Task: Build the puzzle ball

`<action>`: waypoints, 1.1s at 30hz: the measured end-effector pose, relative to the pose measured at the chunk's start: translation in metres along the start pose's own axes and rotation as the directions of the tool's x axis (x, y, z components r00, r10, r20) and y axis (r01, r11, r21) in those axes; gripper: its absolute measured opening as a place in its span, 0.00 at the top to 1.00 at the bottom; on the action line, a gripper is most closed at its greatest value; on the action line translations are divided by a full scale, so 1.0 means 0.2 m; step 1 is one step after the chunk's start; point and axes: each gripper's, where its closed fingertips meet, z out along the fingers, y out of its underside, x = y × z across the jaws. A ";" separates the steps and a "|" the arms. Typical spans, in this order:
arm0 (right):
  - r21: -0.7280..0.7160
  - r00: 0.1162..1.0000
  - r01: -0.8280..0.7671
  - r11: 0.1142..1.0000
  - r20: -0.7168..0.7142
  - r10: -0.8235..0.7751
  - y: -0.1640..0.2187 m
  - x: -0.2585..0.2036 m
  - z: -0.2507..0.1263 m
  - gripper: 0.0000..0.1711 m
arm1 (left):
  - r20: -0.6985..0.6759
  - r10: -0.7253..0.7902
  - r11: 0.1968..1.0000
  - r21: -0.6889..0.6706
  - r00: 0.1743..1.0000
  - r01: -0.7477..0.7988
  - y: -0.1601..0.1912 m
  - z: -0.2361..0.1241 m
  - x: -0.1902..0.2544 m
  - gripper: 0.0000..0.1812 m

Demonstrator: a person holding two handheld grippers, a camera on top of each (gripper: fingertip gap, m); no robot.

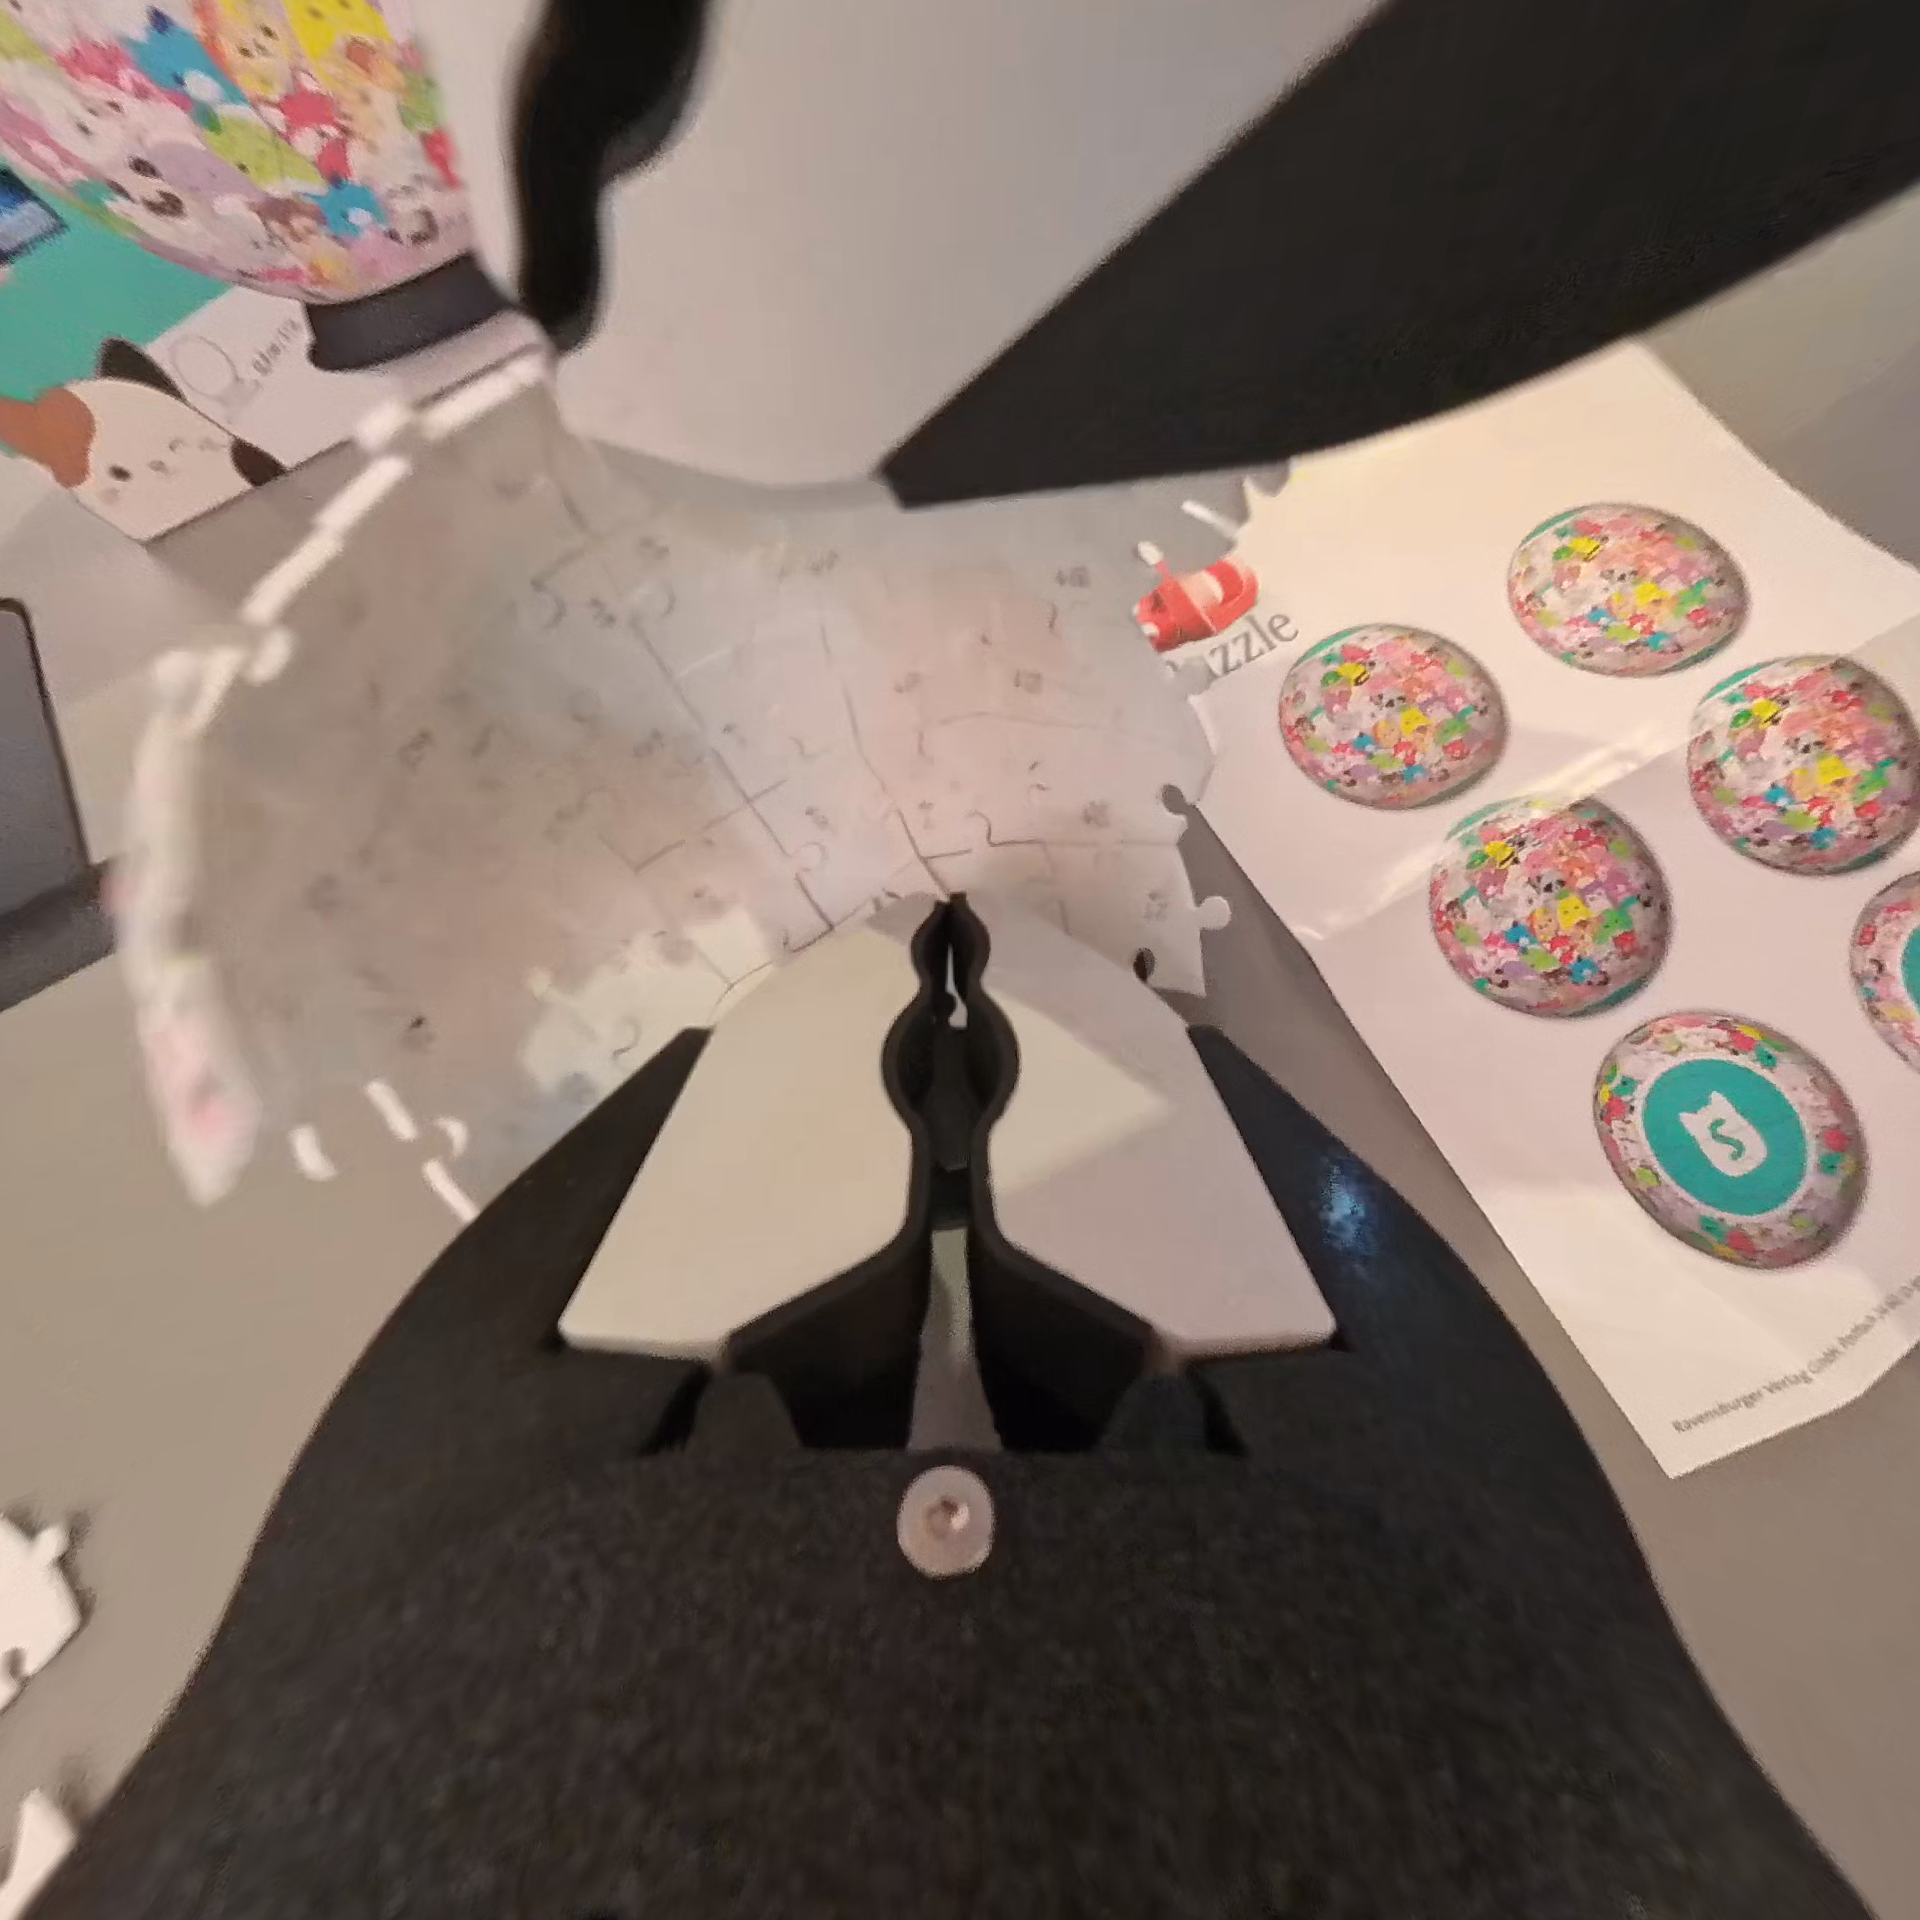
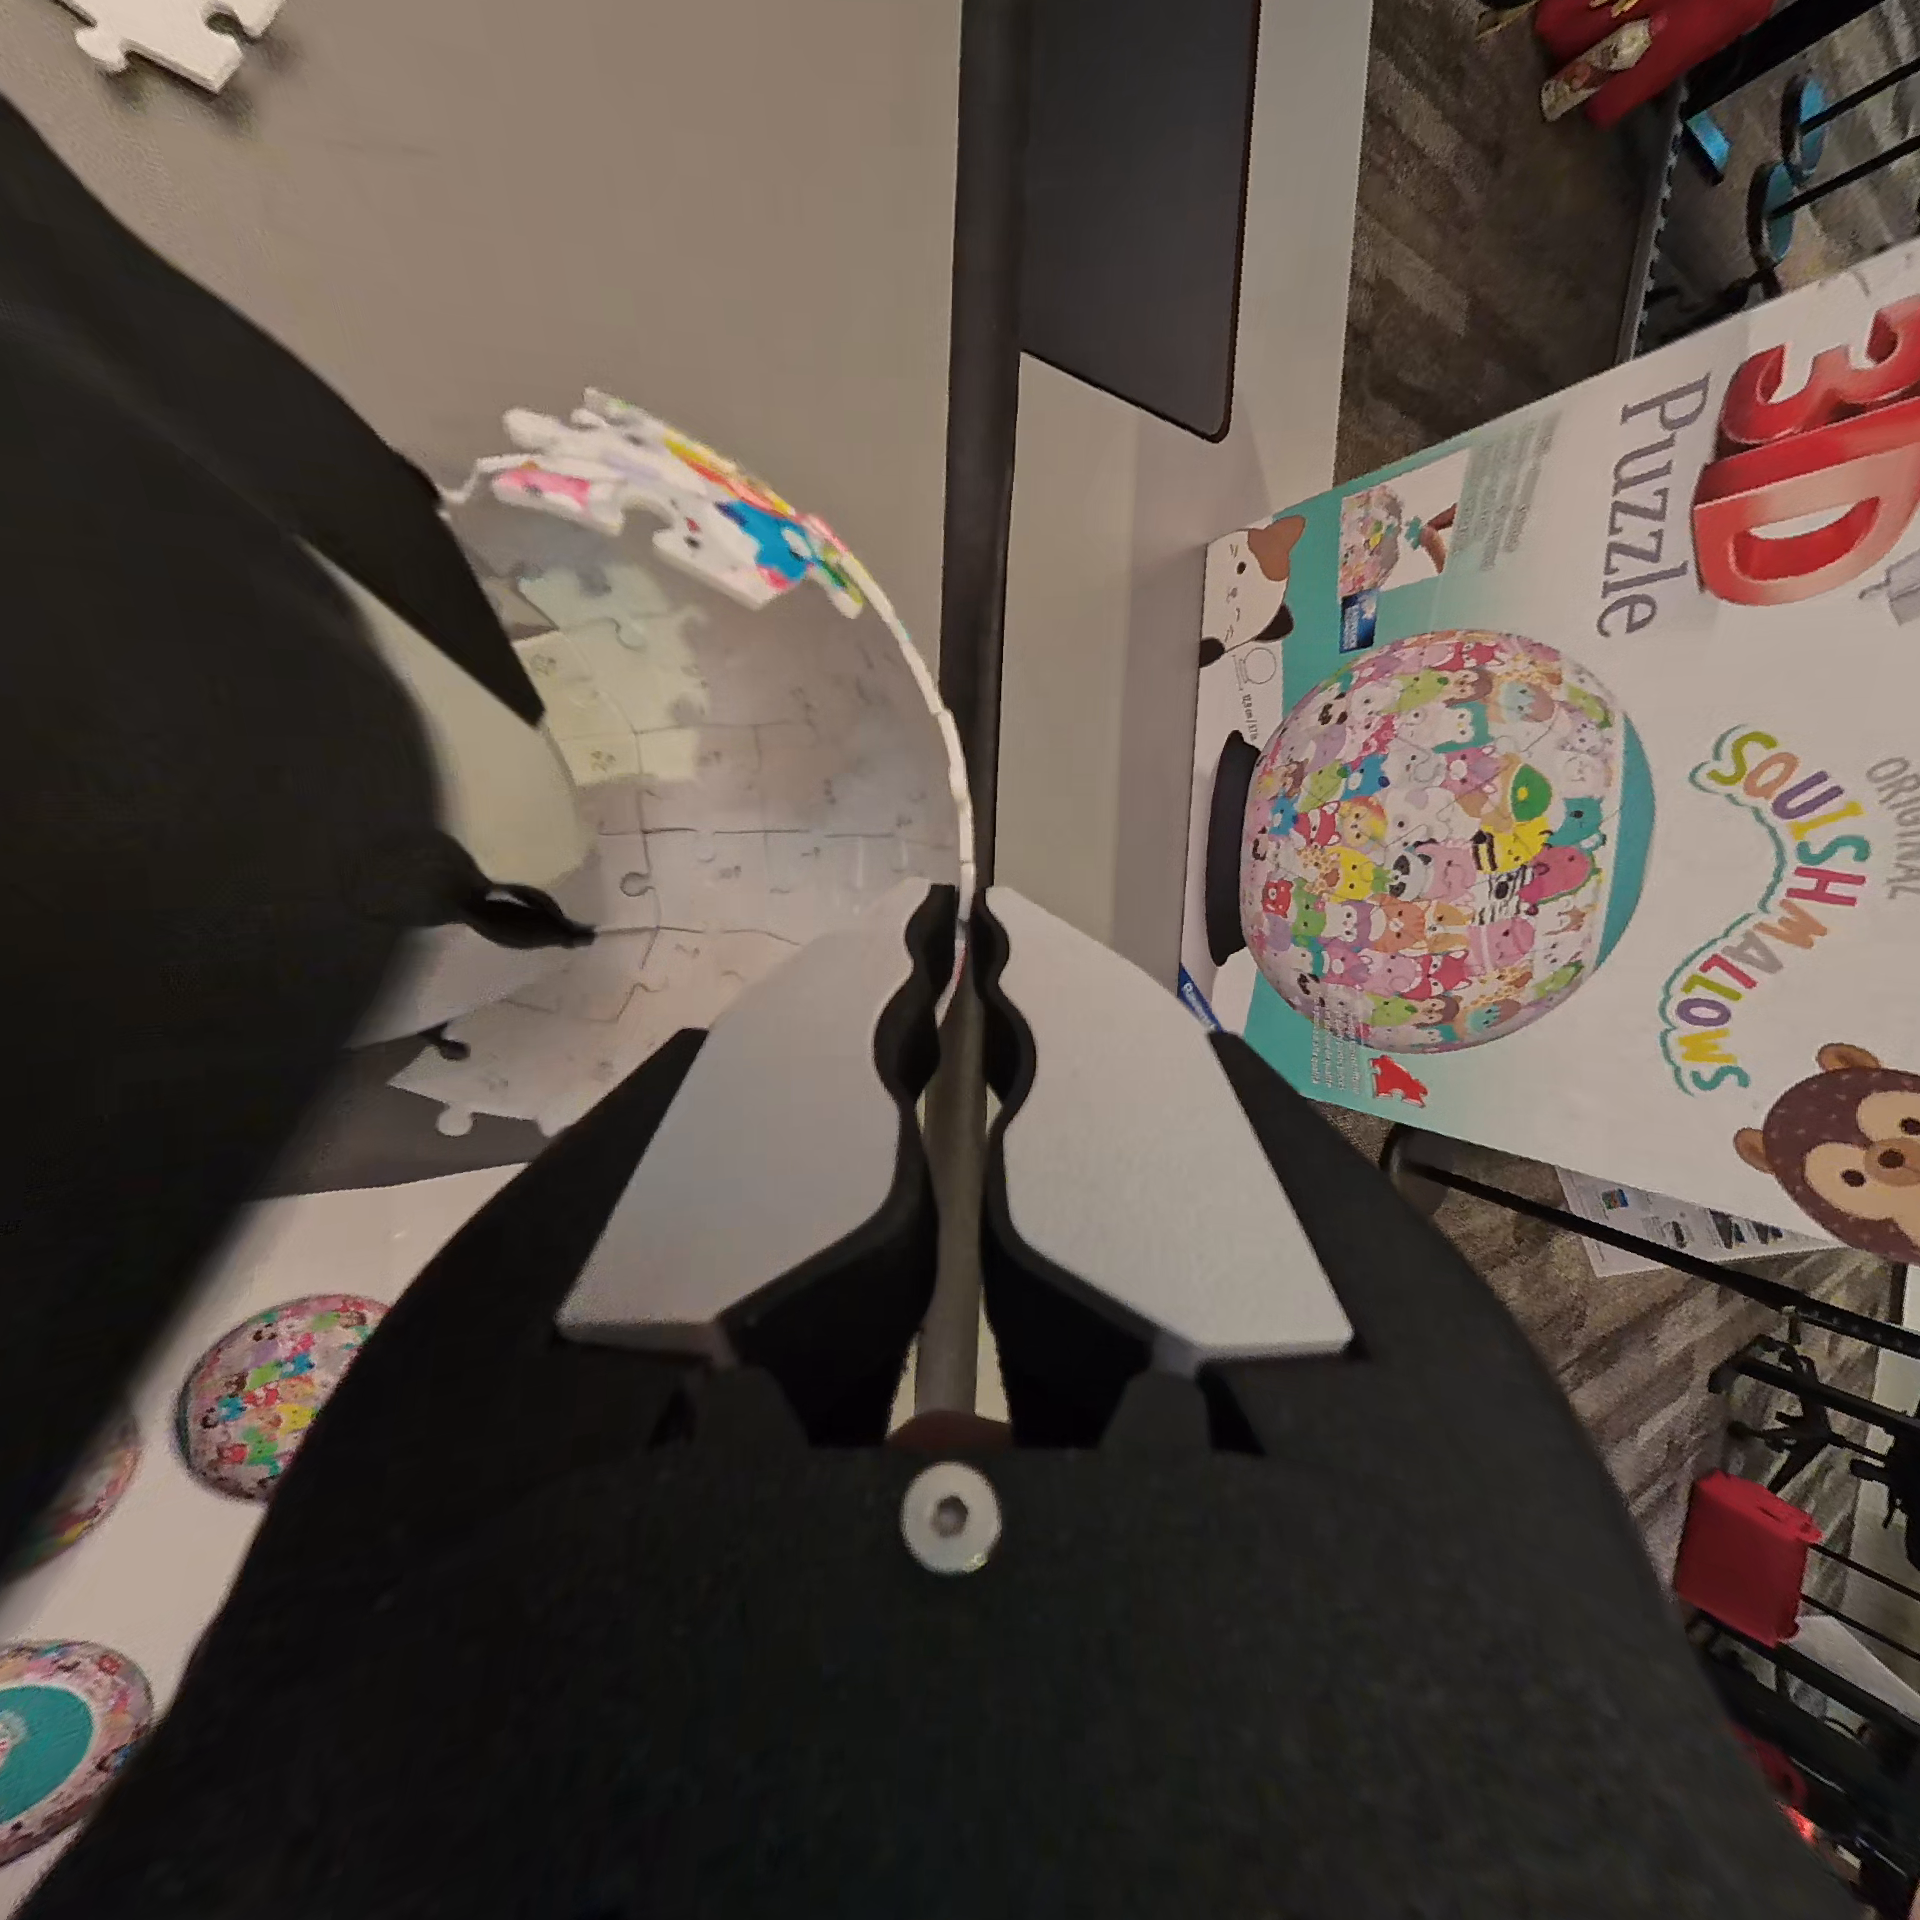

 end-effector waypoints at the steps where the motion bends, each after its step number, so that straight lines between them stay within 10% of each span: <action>1: 0.002 1.000 0.003 1.000 -0.003 -0.003 -0.01 0.00 0.00 0.98 | -0.006 0.000 0.999 -0.040 1.000 -0.001 0.03 0.03 0.01 1.00; 33: 0.018 1.000 -0.019 1.000 -0.003 0.019 -0.02 0.01 0.00 0.98 | 0.004 -0.046 0.996 -0.079 0.999 0.047 0.07 0.04 -0.03 1.00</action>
